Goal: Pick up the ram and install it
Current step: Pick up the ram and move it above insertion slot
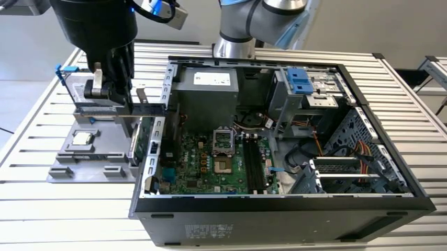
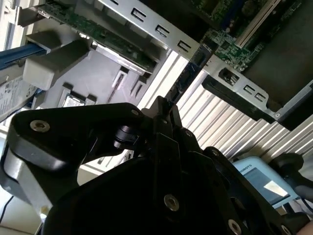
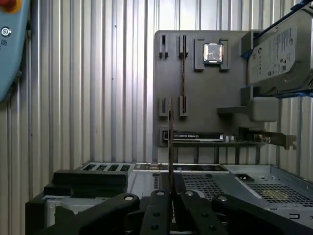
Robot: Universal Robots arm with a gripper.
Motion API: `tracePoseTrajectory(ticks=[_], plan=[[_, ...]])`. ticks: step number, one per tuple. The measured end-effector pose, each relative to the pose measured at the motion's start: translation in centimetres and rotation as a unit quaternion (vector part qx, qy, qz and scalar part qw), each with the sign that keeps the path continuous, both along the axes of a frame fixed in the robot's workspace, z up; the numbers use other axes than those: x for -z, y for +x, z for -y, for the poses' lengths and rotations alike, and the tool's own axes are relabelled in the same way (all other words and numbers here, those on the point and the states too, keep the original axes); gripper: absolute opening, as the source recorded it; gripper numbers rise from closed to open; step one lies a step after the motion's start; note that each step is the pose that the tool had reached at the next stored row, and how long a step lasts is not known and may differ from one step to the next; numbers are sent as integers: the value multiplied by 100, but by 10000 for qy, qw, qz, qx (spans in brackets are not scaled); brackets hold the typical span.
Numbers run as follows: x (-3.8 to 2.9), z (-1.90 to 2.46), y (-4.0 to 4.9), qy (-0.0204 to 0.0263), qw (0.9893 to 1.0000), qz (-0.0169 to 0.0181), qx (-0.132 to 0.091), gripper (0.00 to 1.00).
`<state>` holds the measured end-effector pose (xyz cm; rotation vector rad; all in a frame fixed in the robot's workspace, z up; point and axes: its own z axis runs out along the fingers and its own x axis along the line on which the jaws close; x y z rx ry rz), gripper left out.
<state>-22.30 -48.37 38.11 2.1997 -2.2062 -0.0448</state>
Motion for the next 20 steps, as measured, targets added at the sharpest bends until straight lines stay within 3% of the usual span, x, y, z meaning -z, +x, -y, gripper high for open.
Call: tracePoseTrajectory(ticks=[1, 20], plan=[[0, 0, 69, 0, 10000, 0, 0, 0], [0, 0, 425, 0, 10000, -3, 0, 0]])
